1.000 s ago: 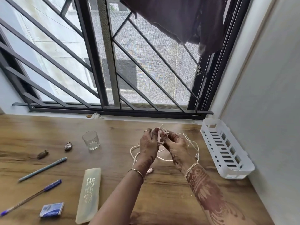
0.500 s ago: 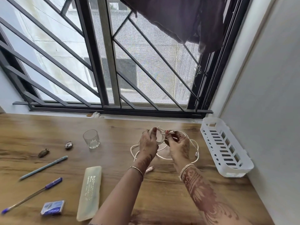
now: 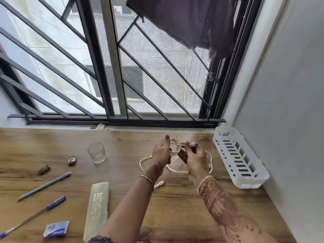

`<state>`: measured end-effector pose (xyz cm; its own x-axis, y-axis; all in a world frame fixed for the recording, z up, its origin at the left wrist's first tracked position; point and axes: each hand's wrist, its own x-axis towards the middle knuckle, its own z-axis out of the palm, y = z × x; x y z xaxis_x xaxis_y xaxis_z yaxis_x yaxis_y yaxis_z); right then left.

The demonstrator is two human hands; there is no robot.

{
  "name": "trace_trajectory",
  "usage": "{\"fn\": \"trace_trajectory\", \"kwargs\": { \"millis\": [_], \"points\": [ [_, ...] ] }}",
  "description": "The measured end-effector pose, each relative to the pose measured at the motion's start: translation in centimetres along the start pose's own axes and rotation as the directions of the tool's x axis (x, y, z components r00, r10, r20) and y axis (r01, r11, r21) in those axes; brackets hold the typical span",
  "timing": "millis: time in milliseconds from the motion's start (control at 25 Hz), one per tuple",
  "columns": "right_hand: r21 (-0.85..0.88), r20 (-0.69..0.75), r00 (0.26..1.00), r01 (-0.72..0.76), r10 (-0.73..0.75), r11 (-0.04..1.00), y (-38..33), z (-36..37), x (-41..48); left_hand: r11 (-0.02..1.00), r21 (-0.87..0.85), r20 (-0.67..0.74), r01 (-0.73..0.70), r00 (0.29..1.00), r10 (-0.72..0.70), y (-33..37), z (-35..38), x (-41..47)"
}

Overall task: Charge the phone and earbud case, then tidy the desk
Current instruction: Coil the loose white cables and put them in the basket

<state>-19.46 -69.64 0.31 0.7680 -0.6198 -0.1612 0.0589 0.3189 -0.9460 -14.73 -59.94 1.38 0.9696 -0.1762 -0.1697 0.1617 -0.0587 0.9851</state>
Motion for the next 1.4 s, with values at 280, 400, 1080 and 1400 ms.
{"fn": "trace_trajectory", "kwargs": {
  "millis": [280, 400, 1080, 1400],
  "points": [
    [0.158, 0.194, 0.951, -0.27, 0.239, 0.95, -2.6, -1.1, 0.0, 0.983, -0.171, 0.088, 0.067, 0.995, -0.052, 0.5, 1.4, 0.1],
    [0.151, 0.169, 0.957, -0.262, 0.236, 0.953, -3.1, -1.7, -0.1, 0.982, -0.161, 0.148, 0.097, 0.986, -0.073, 0.7, 2.1, -0.1],
    [-0.836, -0.159, 0.905, 0.089, -0.394, 0.541, -11.0, -13.8, 8.8, 0.949, -0.165, 0.392, 0.268, 0.901, -0.187, 1.3, 13.2, 0.1],
    [-0.985, 0.135, 0.922, 0.164, -0.362, 0.05, -8.9, -12.8, 15.6, 0.952, -0.164, 0.312, 0.26, 0.929, -0.2, 0.2, 16.6, 1.2]
  ]
}}
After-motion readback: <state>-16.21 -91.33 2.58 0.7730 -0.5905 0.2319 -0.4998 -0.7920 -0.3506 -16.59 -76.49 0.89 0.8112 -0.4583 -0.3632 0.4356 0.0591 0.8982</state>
